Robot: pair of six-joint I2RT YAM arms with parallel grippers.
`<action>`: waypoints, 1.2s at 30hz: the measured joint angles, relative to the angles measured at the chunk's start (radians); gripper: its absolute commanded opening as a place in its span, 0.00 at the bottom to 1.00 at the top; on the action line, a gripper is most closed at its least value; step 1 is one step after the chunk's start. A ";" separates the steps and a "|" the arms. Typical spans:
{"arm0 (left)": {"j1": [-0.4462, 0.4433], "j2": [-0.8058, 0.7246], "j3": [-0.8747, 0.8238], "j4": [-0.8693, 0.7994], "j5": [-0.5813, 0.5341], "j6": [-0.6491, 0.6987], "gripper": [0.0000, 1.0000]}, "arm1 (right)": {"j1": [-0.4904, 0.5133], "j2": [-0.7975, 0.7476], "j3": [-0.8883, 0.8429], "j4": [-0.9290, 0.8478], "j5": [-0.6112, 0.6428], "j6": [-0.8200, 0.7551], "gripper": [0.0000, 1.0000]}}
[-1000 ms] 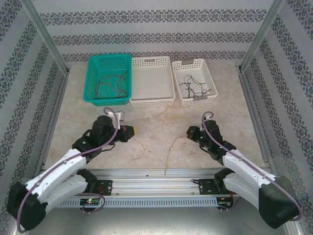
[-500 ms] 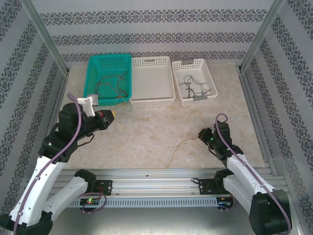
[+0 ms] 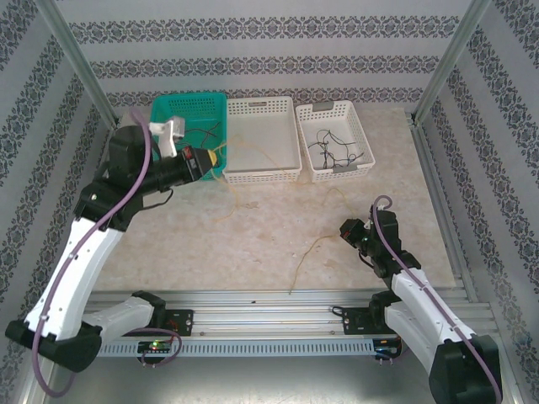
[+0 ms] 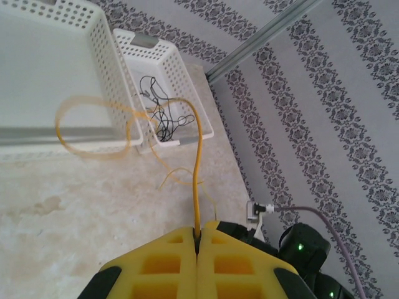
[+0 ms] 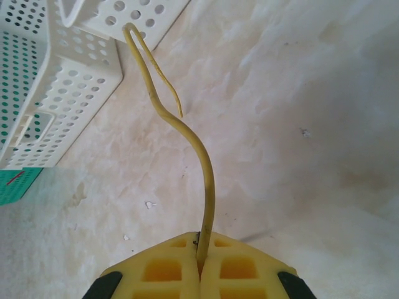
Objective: Untangle the cables
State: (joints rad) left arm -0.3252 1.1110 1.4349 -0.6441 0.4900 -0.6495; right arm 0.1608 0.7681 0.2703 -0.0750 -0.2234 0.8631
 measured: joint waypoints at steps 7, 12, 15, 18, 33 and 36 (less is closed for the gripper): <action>0.000 0.231 0.130 0.084 -0.009 0.043 0.00 | 0.002 -0.061 0.000 -0.009 -0.006 -0.015 0.00; 0.000 0.411 0.193 0.149 -0.034 0.072 0.00 | 0.022 -0.117 0.003 -0.039 -0.007 -0.030 0.00; 0.000 0.517 0.231 0.175 -0.058 0.096 0.00 | 0.035 -0.159 0.016 -0.073 -0.006 -0.037 0.00; 0.000 0.630 0.289 0.188 -0.071 0.117 0.00 | 0.048 -0.206 0.037 -0.106 -0.007 -0.053 0.00; 0.000 0.886 0.538 0.206 -0.137 0.124 0.00 | 0.100 -0.369 0.143 -0.271 -0.012 -0.127 0.00; 0.000 0.893 0.539 0.204 -0.167 0.131 0.00 | 0.111 -0.371 0.145 -0.293 -0.015 -0.131 0.00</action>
State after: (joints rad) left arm -0.3252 2.0041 1.9736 -0.4400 0.3233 -0.5186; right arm 0.2722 0.3973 0.4149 -0.3676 -0.2382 0.7319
